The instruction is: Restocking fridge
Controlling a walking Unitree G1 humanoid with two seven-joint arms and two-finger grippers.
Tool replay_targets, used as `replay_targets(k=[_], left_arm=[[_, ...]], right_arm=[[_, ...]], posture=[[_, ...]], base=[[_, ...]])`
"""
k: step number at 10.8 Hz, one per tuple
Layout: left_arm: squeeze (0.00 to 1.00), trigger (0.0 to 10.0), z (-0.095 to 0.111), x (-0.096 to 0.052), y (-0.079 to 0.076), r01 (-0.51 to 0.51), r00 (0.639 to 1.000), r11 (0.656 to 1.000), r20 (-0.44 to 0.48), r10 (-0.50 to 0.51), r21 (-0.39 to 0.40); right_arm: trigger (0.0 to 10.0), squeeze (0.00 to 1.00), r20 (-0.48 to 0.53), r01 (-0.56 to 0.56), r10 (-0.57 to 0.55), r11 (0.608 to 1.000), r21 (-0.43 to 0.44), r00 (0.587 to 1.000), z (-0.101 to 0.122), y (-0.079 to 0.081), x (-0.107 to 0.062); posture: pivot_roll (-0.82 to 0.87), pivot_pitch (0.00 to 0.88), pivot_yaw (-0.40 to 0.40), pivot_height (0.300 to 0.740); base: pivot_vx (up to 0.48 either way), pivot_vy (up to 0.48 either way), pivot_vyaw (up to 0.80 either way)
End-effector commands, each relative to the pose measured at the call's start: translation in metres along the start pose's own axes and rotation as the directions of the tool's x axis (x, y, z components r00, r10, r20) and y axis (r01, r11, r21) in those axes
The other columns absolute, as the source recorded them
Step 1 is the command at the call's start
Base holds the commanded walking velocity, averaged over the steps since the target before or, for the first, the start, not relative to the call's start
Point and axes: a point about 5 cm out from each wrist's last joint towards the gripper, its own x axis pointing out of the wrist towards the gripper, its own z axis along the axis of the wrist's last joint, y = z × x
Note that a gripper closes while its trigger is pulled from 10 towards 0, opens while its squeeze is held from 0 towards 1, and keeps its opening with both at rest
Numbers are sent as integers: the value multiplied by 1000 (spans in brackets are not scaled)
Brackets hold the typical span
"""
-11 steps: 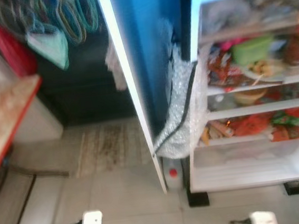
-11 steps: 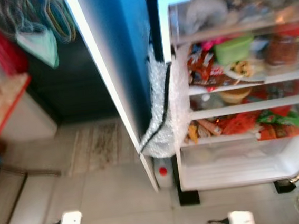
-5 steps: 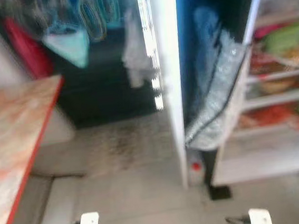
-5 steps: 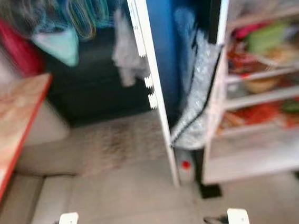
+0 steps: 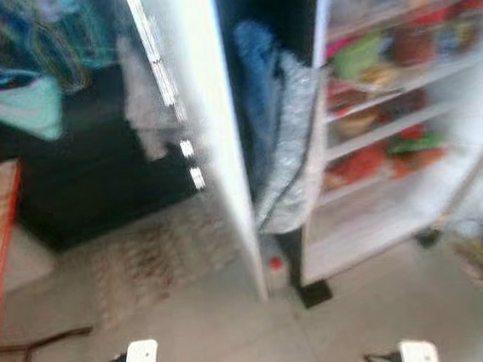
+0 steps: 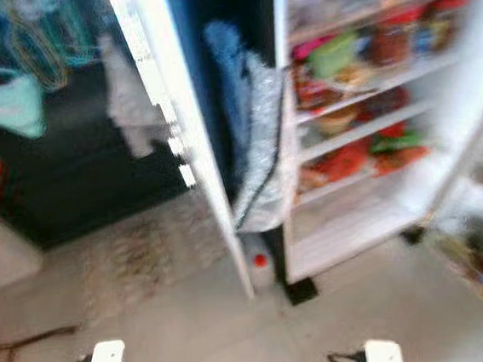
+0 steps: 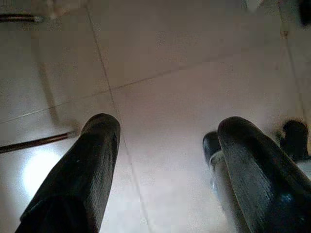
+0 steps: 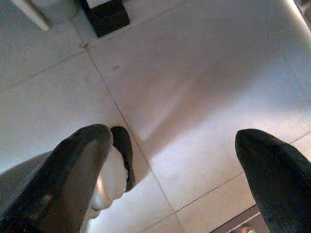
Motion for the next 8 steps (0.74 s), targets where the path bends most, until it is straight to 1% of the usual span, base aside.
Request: replay_targets(k=[1,5,6,8], left_arm=[[0,10000,-5,-1,3,-9,1000,1000,-30,9,16],[0,10000,-4,-1,3,-9,1000,1000,-28,9,15],[0,10000,-5,0,0,-14,1000,1000,-24,13,-4],[0,10000,-8,0,-9,-21,999,999,-26,20,-46]], right_arm=[[10000,0,-25,8,-8,1000,6,1000,-7,-1,-2],[10000,0,-20,6,-6,1000,-6,1000,-6,-1,-1],[10000,0,-20,1,-1,999,-35,1000,-5,-5,-1],[10000,0,-22,1,-3,998,-69,1000,-4,-14,-1]], posture=[[-170,62,130,740],[-168,69,121,740],[-154,71,79,740],[-148,60,38,740]], base=[[0,0,-788],[0,0,-788],[0,0,-788],[0,0,-788]])
